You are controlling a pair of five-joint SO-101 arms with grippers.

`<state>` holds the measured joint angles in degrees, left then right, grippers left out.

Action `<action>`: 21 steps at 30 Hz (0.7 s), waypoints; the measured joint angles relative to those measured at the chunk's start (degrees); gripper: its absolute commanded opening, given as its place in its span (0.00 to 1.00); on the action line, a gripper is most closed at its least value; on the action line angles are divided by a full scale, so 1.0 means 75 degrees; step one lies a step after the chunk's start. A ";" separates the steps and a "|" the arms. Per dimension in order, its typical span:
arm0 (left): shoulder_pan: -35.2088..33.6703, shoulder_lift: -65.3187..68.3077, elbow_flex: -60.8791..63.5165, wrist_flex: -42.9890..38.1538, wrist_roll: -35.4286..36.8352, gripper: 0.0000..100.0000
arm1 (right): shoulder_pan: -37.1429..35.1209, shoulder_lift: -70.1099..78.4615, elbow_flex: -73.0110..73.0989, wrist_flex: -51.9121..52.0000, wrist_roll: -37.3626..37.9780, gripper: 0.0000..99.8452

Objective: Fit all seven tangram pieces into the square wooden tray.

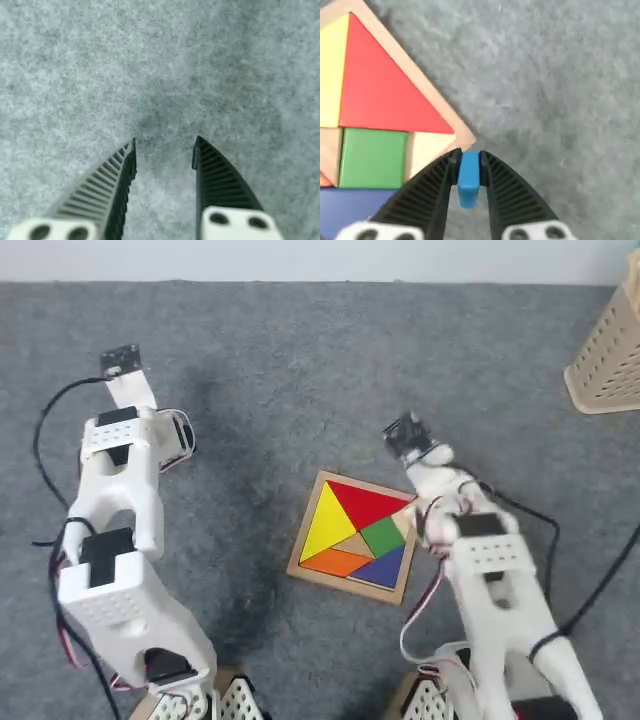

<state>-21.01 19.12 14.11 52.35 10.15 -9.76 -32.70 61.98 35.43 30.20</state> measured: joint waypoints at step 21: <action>0.0105 0.0000 0.0000 0.0000 0.0000 0.17 | -0.1160 0.1078 0.0867 -0.2379 0.1723 0.07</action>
<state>-20.22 19.12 14.11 52.35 10.15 -18.46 -24.62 68.48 17.58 43.12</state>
